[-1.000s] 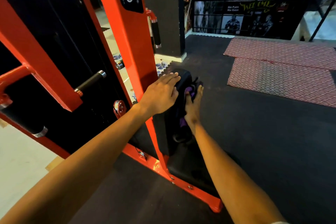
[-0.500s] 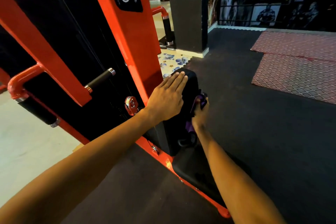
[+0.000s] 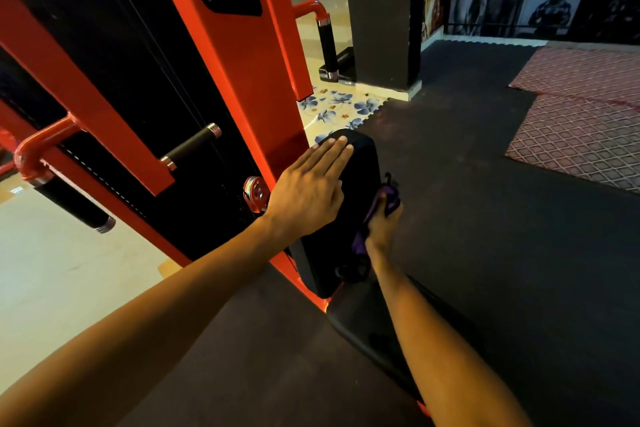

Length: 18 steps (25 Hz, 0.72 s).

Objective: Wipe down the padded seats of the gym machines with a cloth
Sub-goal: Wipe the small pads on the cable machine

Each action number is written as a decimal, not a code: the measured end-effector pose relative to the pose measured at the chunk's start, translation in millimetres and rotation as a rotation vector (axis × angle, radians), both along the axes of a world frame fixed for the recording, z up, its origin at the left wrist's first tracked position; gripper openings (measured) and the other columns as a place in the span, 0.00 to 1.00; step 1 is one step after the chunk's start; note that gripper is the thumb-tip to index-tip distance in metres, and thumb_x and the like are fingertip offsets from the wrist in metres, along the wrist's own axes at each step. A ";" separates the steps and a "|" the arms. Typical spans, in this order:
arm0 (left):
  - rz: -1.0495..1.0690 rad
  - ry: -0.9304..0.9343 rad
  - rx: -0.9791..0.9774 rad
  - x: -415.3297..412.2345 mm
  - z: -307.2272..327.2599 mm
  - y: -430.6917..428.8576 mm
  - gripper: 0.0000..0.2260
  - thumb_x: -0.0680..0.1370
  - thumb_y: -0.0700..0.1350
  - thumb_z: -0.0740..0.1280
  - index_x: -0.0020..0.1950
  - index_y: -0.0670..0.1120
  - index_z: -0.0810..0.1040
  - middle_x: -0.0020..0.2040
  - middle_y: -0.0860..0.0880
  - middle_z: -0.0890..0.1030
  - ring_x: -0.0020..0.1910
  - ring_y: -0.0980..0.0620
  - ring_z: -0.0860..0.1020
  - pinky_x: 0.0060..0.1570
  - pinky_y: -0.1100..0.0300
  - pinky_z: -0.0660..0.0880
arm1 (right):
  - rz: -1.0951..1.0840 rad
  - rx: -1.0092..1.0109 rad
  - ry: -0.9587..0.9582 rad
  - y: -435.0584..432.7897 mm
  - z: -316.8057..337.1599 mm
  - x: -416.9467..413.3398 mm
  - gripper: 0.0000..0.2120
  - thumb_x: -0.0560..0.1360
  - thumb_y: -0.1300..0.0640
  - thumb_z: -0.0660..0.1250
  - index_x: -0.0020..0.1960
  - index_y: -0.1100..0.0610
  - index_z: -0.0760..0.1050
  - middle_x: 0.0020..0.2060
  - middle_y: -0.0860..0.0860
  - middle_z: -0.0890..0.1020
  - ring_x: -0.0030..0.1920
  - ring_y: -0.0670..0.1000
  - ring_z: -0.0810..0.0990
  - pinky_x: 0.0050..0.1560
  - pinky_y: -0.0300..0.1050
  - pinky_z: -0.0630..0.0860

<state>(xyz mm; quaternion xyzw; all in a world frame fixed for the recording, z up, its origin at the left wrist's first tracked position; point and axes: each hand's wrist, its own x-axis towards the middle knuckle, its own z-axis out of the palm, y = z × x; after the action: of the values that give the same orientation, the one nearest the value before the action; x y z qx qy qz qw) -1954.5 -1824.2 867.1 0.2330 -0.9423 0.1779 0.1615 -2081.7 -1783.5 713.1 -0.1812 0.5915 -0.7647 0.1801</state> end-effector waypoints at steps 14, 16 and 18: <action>0.051 0.043 -0.032 -2.7 -1.5 -0.5 0.25 0.83 0.49 0.57 0.81 0.45 0.63 0.80 0.47 0.63 0.79 0.51 0.61 0.79 0.55 0.56 | 0.185 0.302 -0.317 -27.7 -20.2 -55.4 0.21 0.84 0.45 0.61 0.63 0.62 0.78 0.57 0.59 0.83 0.59 0.59 0.81 0.49 0.44 0.73; 0.051 0.038 -0.036 -1.7 -1.5 0.2 0.25 0.83 0.49 0.57 0.81 0.45 0.63 0.80 0.47 0.64 0.79 0.51 0.61 0.79 0.56 0.55 | 0.204 0.267 -0.285 -22.1 -3.6 -49.1 0.20 0.85 0.46 0.59 0.65 0.60 0.77 0.58 0.56 0.82 0.59 0.57 0.81 0.51 0.45 0.74; 0.052 0.034 -0.036 -2.0 -1.9 0.7 0.26 0.83 0.49 0.57 0.81 0.45 0.63 0.80 0.46 0.64 0.79 0.50 0.62 0.79 0.56 0.55 | 0.149 0.185 -0.143 -15.2 14.4 -33.0 0.20 0.84 0.41 0.57 0.67 0.53 0.74 0.63 0.54 0.79 0.64 0.55 0.78 0.59 0.49 0.76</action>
<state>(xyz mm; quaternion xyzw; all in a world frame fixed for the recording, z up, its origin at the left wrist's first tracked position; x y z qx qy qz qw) -1956.6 -1823.5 865.2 0.2574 -0.9298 0.1951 0.1768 -2114.7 -1798.7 727.6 -0.1522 0.6300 -0.7024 0.2943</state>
